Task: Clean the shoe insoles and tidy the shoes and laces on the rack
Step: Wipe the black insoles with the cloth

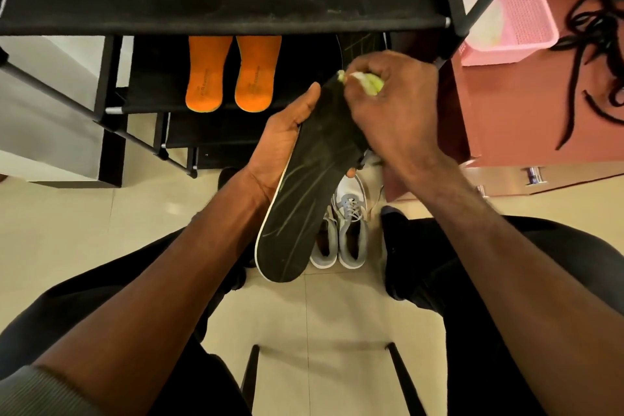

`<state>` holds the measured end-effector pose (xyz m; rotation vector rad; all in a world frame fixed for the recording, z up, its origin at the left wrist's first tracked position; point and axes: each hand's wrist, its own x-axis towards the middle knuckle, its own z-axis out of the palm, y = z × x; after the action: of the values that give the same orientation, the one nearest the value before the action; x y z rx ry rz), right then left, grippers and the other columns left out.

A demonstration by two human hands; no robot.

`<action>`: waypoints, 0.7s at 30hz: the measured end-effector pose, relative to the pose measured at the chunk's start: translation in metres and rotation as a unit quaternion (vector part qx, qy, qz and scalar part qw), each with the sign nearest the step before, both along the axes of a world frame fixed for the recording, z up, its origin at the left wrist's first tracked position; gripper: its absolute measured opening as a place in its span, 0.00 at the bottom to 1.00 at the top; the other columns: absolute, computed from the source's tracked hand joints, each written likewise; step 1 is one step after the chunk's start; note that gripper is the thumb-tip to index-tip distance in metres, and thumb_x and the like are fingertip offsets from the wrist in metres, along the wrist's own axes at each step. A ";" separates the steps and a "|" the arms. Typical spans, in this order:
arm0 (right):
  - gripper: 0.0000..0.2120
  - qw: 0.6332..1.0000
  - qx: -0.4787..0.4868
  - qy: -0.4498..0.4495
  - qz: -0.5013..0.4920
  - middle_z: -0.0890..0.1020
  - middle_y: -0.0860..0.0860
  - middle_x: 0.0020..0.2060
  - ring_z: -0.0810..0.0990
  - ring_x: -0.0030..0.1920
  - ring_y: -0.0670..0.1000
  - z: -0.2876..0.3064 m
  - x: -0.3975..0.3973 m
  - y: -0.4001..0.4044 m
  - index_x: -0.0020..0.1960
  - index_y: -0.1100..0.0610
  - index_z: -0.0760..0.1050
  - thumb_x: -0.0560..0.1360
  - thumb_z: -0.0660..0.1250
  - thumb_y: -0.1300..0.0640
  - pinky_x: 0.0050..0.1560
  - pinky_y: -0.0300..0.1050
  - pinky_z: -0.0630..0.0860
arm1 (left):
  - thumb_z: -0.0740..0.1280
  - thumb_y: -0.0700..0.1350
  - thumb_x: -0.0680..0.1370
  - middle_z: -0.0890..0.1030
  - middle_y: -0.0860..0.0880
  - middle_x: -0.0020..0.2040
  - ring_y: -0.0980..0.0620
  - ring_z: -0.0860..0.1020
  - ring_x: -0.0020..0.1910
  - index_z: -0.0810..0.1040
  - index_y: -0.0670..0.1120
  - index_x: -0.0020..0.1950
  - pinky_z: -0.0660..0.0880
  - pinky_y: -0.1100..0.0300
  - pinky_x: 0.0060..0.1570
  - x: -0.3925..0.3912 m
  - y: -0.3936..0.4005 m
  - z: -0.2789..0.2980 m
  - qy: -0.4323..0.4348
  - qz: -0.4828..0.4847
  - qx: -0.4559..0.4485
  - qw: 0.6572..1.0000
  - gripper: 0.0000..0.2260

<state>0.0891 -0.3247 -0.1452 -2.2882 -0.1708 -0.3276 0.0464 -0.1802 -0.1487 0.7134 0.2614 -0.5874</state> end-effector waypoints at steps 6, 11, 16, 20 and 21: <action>0.06 0.974 0.017 0.089 0.209 0.86 0.44 0.42 0.83 0.42 0.42 -0.008 -0.029 0.022 0.49 0.56 0.88 0.73 0.74 0.60 0.44 0.34 0.76 | 0.54 0.49 0.88 0.86 0.42 0.50 0.47 0.86 0.49 0.83 0.37 0.57 0.83 0.56 0.52 0.009 0.018 -0.002 0.001 0.094 0.032 0.995 0.21; 0.05 0.991 0.017 0.045 0.128 0.85 0.46 0.42 0.82 0.39 0.42 -0.009 -0.022 0.018 0.49 0.57 0.87 0.75 0.74 0.61 0.37 0.32 0.78 | 0.52 0.52 0.88 0.85 0.43 0.50 0.47 0.84 0.49 0.86 0.42 0.52 0.80 0.51 0.53 0.009 0.016 -0.007 0.003 0.035 0.013 0.999 0.25; 0.06 1.000 0.004 -0.025 0.014 0.85 0.46 0.46 0.82 0.45 0.42 -0.004 -0.011 0.007 0.51 0.57 0.86 0.76 0.73 0.59 0.45 0.28 0.75 | 0.50 0.51 0.88 0.86 0.44 0.52 0.48 0.84 0.50 0.82 0.44 0.59 0.81 0.52 0.52 0.006 0.012 -0.003 -0.034 0.000 0.033 0.999 0.22; 0.06 0.991 0.016 0.001 0.135 0.85 0.48 0.45 0.82 0.43 0.43 -0.008 -0.023 0.018 0.51 0.58 0.87 0.75 0.74 0.61 0.42 0.34 0.79 | 0.52 0.50 0.88 0.84 0.44 0.50 0.49 0.84 0.48 0.84 0.41 0.57 0.81 0.54 0.51 0.011 0.023 -0.001 -0.039 0.053 0.032 0.997 0.22; 0.05 0.985 0.006 0.006 0.172 0.85 0.48 0.42 0.81 0.41 0.43 -0.010 -0.027 0.023 0.50 0.58 0.87 0.75 0.74 0.61 0.41 0.34 0.77 | 0.54 0.50 0.88 0.83 0.43 0.53 0.48 0.83 0.50 0.80 0.38 0.64 0.81 0.54 0.54 0.013 0.027 -0.001 -0.037 0.073 0.031 0.996 0.20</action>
<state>0.0616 -0.3017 -0.1549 -2.1988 -0.5478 -0.1339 0.0594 -0.1533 -0.1496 0.7670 0.2608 -0.4150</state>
